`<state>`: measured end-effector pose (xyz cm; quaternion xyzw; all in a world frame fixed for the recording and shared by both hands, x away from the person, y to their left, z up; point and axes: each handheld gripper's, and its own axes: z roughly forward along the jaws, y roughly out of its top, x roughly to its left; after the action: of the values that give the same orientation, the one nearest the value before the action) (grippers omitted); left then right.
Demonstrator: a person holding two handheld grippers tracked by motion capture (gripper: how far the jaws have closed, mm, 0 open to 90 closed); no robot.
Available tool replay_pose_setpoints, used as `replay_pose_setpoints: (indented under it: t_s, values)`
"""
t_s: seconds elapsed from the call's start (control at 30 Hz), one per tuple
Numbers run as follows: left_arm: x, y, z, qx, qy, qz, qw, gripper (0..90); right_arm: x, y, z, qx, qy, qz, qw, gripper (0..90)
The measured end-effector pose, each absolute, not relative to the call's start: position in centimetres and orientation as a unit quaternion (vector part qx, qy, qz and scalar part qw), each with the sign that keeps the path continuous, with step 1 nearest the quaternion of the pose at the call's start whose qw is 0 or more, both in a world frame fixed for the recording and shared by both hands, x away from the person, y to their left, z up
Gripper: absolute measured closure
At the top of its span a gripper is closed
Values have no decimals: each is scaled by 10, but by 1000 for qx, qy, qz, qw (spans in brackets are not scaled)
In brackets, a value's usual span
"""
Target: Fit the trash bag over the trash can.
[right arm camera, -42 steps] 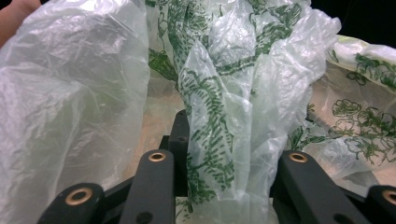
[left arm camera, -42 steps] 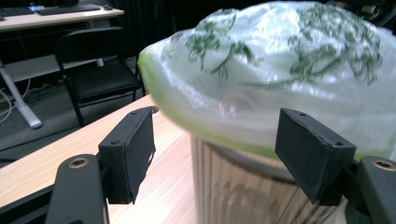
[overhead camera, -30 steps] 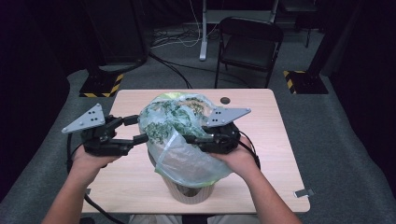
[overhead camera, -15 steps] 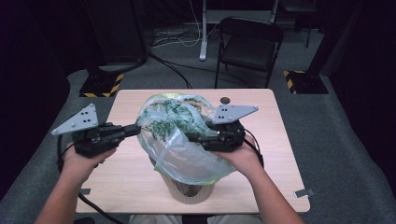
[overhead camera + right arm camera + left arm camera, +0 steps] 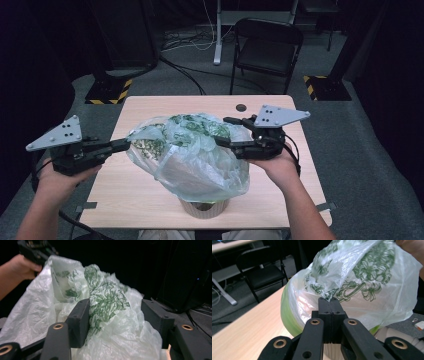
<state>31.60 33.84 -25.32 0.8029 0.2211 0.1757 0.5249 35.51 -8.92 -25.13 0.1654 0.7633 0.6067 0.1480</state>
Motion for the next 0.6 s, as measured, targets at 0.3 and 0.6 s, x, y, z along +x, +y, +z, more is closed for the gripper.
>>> replay_pose_setpoints:
  t_s: [0.3, 0.6]
  values:
    - [330, 331, -294, 807, 239, 145, 520, 896, 357, -100, -268, 150, 787, 587, 113, 346]
    - [338, 320, -309, 800, 239, 132, 534, 895, 363, -82, -292, 156, 820, 540, 108, 368]
